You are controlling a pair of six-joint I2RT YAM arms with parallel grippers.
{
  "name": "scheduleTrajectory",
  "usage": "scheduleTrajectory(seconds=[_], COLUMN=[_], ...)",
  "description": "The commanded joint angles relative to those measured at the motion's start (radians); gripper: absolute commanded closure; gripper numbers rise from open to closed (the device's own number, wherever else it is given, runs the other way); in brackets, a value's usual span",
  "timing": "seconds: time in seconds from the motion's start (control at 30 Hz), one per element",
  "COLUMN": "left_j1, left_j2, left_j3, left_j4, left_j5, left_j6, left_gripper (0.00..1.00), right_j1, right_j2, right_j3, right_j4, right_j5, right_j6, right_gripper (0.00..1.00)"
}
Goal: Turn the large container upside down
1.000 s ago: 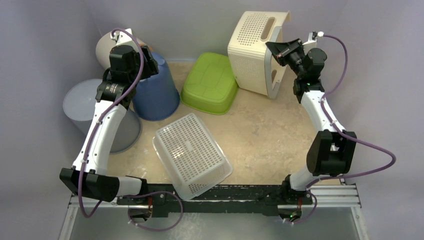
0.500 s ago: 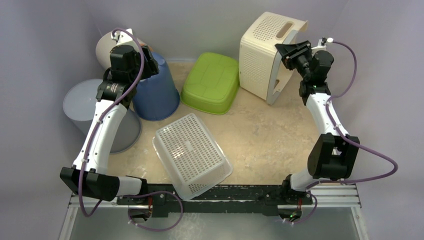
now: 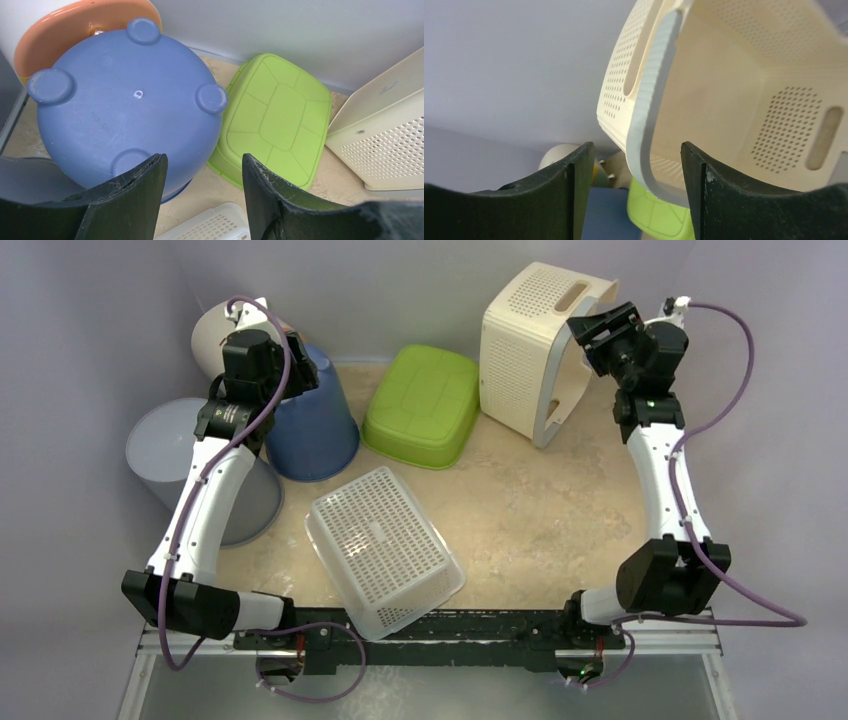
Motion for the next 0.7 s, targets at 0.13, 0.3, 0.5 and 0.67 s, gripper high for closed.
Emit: scheduleTrajectory(seconds=[0.13, 0.3, 0.5, 0.67], left_j1=[0.010, 0.010, 0.010, 0.011], left_j2=[-0.004, -0.004, -0.004, -0.003], left_j3=[0.025, 0.024, 0.017, 0.015], left_j4=[0.054, 0.059, 0.060, 0.059], left_j5=[0.015, 0.018, 0.010, 0.002], left_j6=[0.011, 0.009, 0.010, 0.015], left_gripper=[0.44, 0.44, 0.44, 0.44], right_j1=[-0.005, -0.005, -0.003, -0.003], right_j2=[-0.008, 0.146, 0.389, 0.527], right_j3=[0.274, 0.512, 0.862, 1.033], right_j4=[-0.224, -0.365, -0.556, -0.637], right_j5=[0.178, 0.220, 0.203, 0.199], right_j6=[-0.259, -0.386, -0.482, -0.524], right_gripper=[0.31, 0.31, 0.36, 0.38])
